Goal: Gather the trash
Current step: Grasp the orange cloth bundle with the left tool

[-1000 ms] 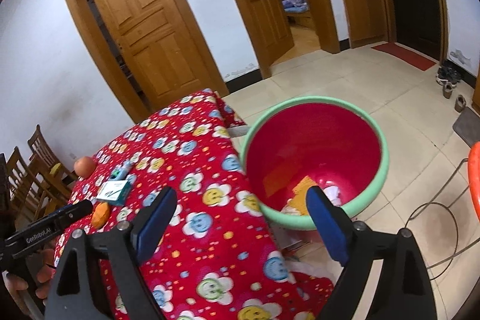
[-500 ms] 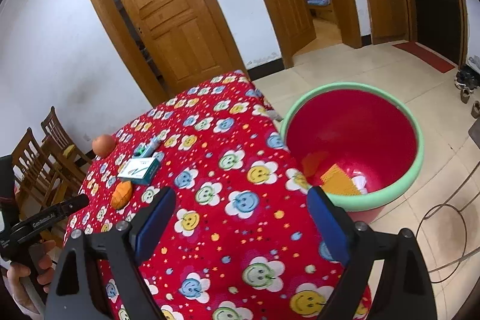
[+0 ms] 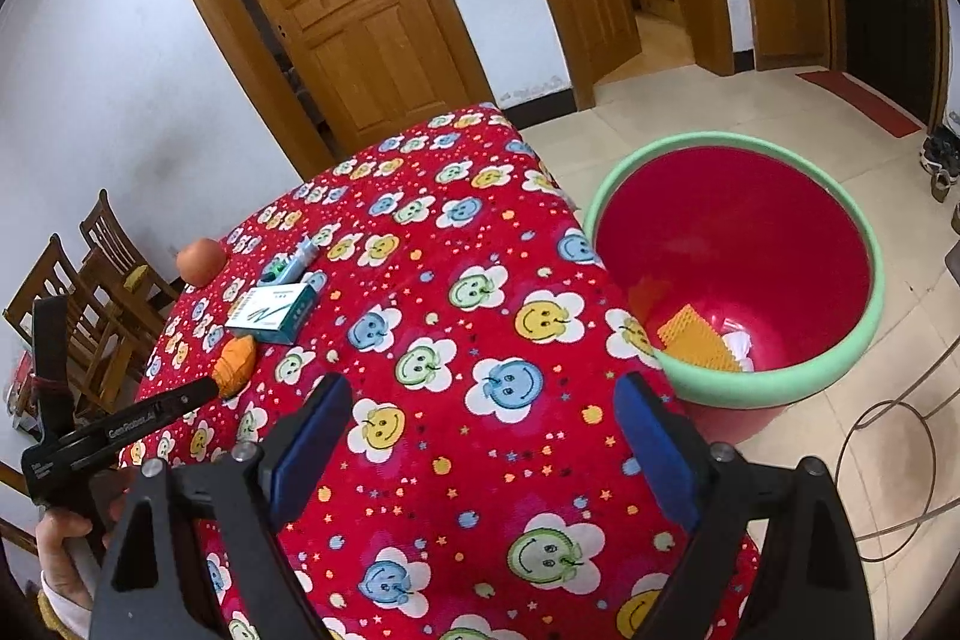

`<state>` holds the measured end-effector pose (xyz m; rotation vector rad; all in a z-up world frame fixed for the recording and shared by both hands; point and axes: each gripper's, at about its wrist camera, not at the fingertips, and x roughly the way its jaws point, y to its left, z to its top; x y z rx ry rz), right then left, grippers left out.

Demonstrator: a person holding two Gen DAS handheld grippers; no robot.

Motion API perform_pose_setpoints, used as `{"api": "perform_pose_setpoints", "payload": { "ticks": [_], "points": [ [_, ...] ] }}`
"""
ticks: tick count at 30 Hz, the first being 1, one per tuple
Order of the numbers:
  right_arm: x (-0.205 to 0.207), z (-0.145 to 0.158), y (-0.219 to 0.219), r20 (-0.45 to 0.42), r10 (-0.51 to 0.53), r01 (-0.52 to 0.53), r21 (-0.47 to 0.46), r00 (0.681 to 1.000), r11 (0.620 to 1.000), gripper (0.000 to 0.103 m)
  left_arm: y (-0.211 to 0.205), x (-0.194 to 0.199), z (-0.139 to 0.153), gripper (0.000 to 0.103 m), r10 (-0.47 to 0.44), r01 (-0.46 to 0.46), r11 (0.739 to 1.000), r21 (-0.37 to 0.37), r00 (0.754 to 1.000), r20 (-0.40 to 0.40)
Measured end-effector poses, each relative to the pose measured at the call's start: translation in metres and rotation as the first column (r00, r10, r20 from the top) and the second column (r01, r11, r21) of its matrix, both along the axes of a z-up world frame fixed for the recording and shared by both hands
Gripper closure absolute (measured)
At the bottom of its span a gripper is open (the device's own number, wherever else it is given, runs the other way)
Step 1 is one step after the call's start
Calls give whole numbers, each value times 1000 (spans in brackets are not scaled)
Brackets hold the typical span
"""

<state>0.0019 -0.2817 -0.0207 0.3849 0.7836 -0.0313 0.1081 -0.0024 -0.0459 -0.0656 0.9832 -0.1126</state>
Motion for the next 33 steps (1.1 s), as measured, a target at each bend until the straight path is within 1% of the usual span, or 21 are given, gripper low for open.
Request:
{"api": "perform_pose_setpoints", "payload": {
  "ticks": [8, 11, 13, 20, 22, 25, 26, 27, 30, 33],
  "points": [
    [6, -7, -2, -23, -3, 3, 3, 1000, 1000, 12, -6, 17, -11, 29, -3, 3, 1000, -7, 1000, -11],
    [9, -9, -1, -30, 0, 0, 5, 1000, 1000, 12, -8, 23, -16, 29, -2, 2, 1000, 23, 1000, -21],
    [10, -10, 0, -30, 5, -5, 4, 1000, 1000, 12, -7, 26, -20, 29, -2, 3, 1000, 27, 1000, -28],
    [18, -14, 2, -46, 14, -14, 1, 999, 1000, 12, -10, 31, -22, 29, -10, 11, 999, 53, 1000, -11],
    [19, -15, 2, -46, 15, -15, 6, 999, 1000, 12, -11, 29, -21, 35, -14, 14, 999, 45, 1000, 0],
    [20, -15, 3, -44, 21, -20, 10, 999, 1000, 12, -13, 29, -21, 50, -40, 40, 998, 42, 999, 13],
    [22, -15, 4, -44, 23, -22, 11, 999, 1000, 12, -14, 28, -20, 58, -50, 49, 998, 30, 999, 12],
    [22, -15, 4, -44, 25, -25, 12, 999, 1000, 12, -14, 27, -20, 61, -51, 51, 998, 23, 999, 14],
    [24, -15, 7, -42, 32, -32, 10, 999, 999, 12, -12, 26, -19, 66, -52, 51, 999, 15, 999, 18],
    [27, -14, 10, -38, 41, -41, 8, 998, 999, 12, -8, 23, -17, 67, -45, 45, 999, 2, 999, 19]
  ]
}}
